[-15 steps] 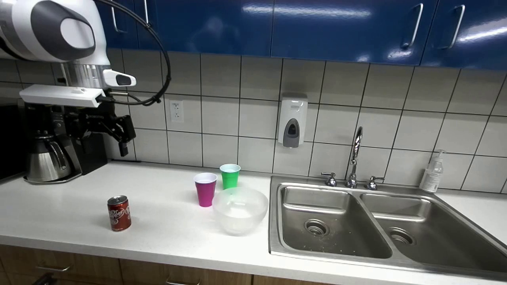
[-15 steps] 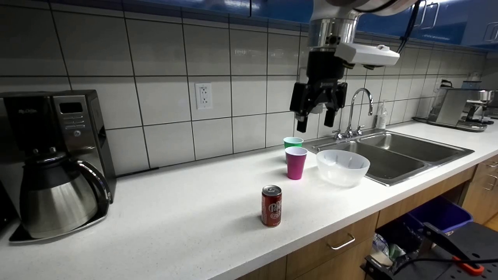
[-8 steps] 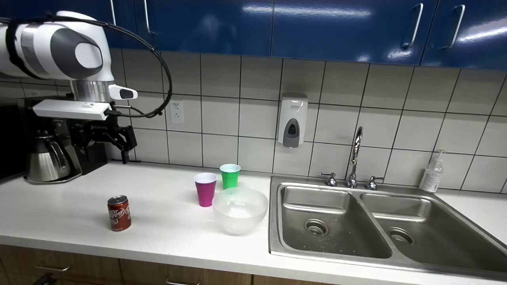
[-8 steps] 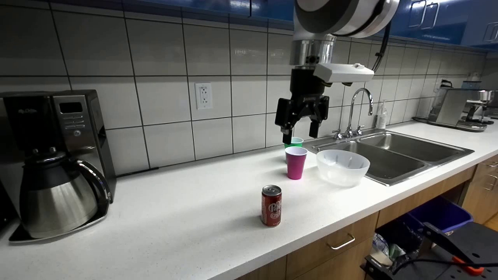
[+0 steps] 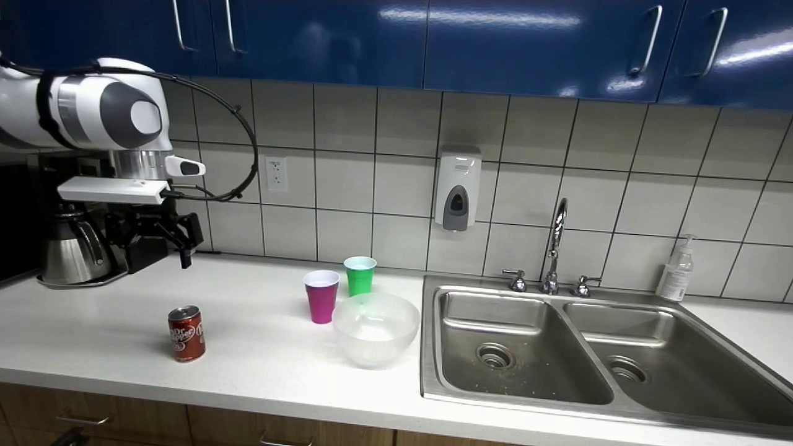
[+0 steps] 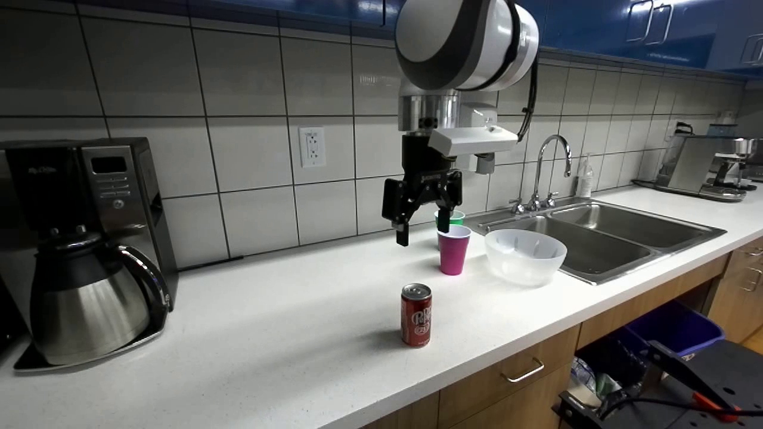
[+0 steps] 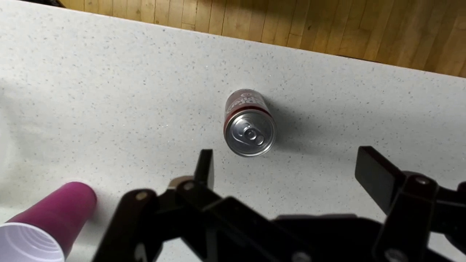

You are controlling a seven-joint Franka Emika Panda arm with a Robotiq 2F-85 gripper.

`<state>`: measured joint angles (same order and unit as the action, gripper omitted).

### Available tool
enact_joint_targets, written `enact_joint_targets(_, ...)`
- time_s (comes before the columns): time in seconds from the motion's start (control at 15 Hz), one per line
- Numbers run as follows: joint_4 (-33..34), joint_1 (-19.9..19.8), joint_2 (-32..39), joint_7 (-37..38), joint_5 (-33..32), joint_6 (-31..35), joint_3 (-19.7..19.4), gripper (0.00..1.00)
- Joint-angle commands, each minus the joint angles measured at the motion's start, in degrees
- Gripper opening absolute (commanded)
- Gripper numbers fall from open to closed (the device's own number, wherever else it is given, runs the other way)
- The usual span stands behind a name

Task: Put the red can inside the plastic bowl

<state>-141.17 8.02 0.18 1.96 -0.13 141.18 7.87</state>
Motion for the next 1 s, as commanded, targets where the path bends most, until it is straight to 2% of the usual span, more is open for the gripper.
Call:
enact_joint_targets(0.0, 4.9, 0.2, 6.0, 3.1, -1.8, -0.2, 0.0, 1.00)
enact_joint_targets(0.93, 14.2, 0.4, 20.9, 1.9, -1.0, -1.5, -2.0, 1.00)
